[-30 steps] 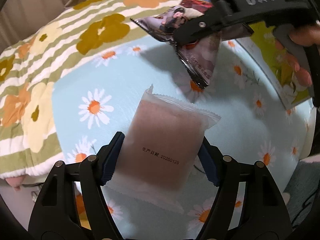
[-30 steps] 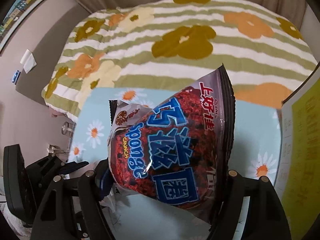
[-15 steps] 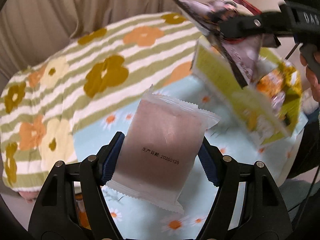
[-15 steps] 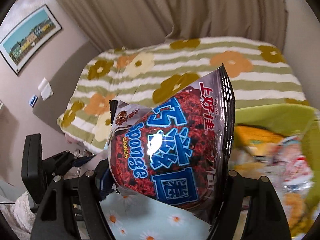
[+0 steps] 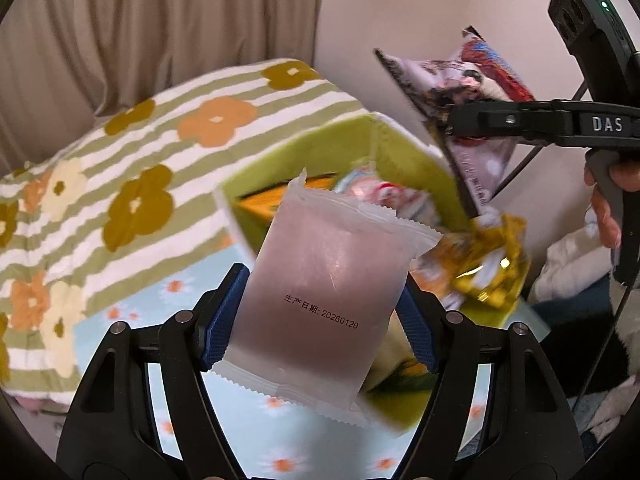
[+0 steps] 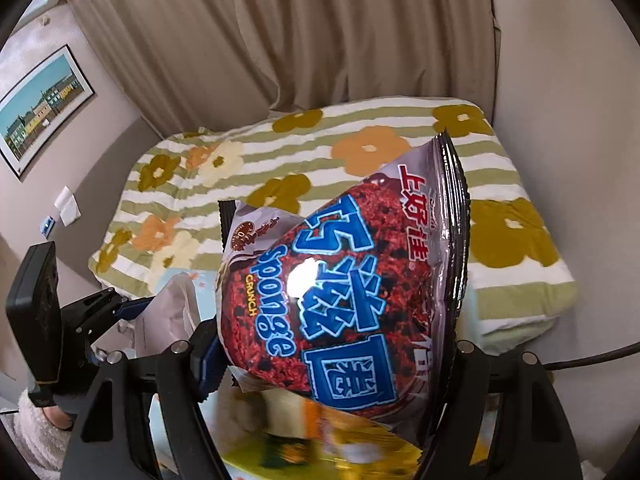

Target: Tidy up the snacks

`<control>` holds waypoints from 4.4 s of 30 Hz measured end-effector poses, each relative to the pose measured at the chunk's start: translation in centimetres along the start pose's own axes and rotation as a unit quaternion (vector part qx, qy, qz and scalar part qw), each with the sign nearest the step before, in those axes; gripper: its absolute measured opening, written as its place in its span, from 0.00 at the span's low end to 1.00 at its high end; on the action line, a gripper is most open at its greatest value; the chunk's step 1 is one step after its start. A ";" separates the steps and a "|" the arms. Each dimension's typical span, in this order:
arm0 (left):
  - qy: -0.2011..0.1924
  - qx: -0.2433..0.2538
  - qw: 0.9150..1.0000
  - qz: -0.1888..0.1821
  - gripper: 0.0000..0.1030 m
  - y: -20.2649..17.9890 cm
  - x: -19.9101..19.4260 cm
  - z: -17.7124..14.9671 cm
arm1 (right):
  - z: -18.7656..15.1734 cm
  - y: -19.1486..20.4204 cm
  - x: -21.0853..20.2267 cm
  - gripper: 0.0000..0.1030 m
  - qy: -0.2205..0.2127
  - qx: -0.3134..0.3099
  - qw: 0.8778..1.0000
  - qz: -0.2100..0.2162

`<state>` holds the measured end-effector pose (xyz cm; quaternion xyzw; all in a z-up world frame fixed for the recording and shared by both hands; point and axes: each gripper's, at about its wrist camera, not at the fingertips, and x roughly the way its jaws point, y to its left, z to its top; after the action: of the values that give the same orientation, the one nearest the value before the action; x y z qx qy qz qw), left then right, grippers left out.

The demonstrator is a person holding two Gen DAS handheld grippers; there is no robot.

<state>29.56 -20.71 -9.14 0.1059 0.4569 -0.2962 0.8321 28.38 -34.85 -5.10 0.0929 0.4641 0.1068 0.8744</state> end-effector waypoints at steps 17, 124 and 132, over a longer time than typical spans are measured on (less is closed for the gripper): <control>0.021 -0.026 0.999 0.025 1.00 -5.2 2.9 -1.8 | -0.7 -4.2 1.8 0.72 0.031 -0.020 0.999 0.026; -0.234 -0.147 0.944 0.179 1.00 -5.9 -28.9 -23.1 | -22.9 15.9 -20.6 0.99 -0.224 -0.043 0.964 -0.137; -0.242 -0.146 0.937 0.205 1.00 -5.7 -29.4 -23.8 | -22.7 15.9 -20.6 0.99 -0.225 -0.044 0.964 -0.137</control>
<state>-2.39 -2.93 2.28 -0.0007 0.2481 -0.0659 0.9665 -3.35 -23.83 2.87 0.0120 0.2582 -0.0175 0.9659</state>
